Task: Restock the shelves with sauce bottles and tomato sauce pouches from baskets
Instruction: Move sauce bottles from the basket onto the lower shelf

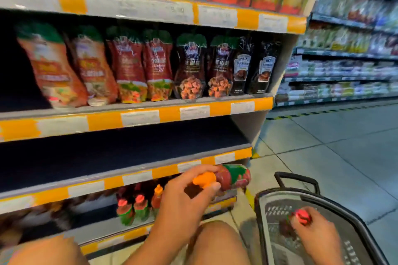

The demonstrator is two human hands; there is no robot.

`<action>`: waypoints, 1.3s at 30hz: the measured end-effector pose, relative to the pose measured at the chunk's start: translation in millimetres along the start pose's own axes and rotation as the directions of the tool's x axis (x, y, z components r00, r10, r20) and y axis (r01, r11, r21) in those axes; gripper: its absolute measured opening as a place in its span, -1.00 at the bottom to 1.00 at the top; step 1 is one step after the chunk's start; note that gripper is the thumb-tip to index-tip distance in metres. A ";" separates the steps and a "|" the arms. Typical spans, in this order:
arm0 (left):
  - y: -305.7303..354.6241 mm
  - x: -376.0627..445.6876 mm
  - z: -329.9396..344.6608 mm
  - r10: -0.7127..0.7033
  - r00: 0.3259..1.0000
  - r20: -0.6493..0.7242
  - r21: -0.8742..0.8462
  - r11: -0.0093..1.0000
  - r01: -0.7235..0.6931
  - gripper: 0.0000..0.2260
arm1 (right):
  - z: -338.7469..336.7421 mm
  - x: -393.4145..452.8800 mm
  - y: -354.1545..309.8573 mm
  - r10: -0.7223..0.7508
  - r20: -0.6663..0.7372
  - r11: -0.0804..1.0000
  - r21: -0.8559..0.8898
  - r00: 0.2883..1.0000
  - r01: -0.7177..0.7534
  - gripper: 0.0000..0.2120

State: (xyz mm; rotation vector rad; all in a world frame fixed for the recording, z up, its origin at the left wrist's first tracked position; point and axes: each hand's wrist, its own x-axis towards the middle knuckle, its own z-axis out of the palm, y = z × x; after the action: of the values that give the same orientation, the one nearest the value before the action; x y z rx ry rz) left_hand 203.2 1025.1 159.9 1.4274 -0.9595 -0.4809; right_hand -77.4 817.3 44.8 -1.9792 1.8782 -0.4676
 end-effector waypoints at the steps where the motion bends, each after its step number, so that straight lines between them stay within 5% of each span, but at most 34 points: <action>1: 3.4 -2.8 -20.9 0.019 0.999 -0.048 0.009 1.000 -0.018 -0.68 | -9.7 -6.5 -24.3 -0.023 -0.060 1.000 0.017 0.998 0.024 -0.86; 8: 14.0 -32.4 -151.7 0.100 0.954 -0.284 0.146 0.987 -0.060 -0.76 | -37.9 -54.1 -158.4 -0.312 -0.219 0.882 0.294 0.924 0.368 -0.85; 14: 1.3 -59.6 -237.4 0.115 0.913 -0.392 0.307 0.952 0.012 -0.77 | 8.7 -112.8 -251.2 -0.605 -0.067 0.683 0.469 0.793 0.560 -0.88; 19: -31.8 -87.2 -285.1 0.094 0.855 -0.510 0.368 0.922 0.118 -0.77 | 78.7 -149.1 -299.9 -0.708 0.097 0.637 0.514 0.700 0.574 -0.92; 28: -110.3 -129.6 -319.8 -0.095 0.764 -0.638 0.254 0.911 0.326 -0.78 | 173.3 -170.1 -322.2 -0.749 0.373 0.663 0.394 0.548 0.637 -0.94; 39: -211.5 -121.4 -318.9 -0.259 0.735 -0.626 0.196 0.861 0.470 -0.77 | 239.4 -159.0 -341.0 -0.709 0.502 0.674 0.276 0.496 0.685 -0.73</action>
State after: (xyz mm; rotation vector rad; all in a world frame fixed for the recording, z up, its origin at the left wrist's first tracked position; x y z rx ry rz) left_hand 440.2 1284.3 -34.4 1.9524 -0.2473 -0.1293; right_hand 327.1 999.9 1.7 -2.4391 0.6201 -0.0559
